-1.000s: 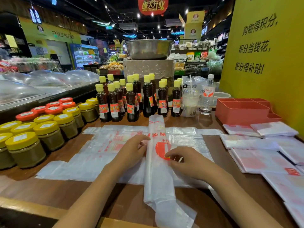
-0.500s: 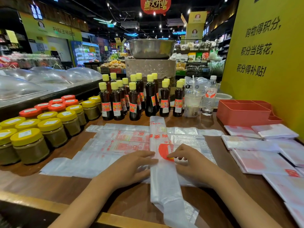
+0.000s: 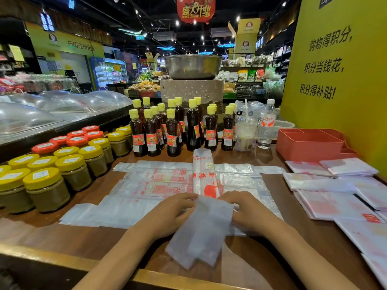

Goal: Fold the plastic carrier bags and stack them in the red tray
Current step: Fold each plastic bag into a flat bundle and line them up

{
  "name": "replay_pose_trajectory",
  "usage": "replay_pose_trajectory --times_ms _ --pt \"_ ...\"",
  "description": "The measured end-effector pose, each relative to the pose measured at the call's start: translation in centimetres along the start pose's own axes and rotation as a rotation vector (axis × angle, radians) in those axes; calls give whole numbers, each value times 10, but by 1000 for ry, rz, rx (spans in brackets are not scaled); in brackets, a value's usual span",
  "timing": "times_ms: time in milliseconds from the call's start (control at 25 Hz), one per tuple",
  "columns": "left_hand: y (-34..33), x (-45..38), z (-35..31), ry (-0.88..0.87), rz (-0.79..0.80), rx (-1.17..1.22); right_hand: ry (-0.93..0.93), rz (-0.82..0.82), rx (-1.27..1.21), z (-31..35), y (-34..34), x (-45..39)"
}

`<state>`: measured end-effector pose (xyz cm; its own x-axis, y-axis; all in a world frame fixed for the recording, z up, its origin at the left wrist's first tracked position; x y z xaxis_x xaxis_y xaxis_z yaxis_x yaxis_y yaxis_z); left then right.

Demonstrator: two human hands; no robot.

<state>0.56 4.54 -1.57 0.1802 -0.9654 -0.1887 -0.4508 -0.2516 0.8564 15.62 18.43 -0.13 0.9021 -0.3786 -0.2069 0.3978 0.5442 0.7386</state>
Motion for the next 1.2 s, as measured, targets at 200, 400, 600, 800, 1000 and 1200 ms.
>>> replay_pose_trajectory --times_ms 200,400,600,800,1000,1200 --pt "8 0 3 69 -178 300 -37 -51 -128 5 -4 -2" --pt "10 -4 7 134 -352 316 -193 -220 -305 0 -3 -7" --pt "1 -13 5 154 -345 211 -212 -248 -13 2 -9 -8" --pt "-3 -12 0 76 -328 126 -242 -190 19 -7 -7 -6" --pt "-5 -12 5 62 -286 105 -252 -139 -137 -5 -7 -6" --pt "-10 -13 -4 13 -170 -38 -209 -137 67 1 -2 -4"
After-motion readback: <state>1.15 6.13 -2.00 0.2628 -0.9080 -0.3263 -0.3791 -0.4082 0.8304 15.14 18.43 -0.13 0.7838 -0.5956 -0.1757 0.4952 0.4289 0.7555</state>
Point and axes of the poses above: each hand's wrist, its own x-axis away from the middle knuckle, its own y-axis out of the back of the hand, z = x × y, the point moved 5 cm from there along -x, towards the middle knuckle
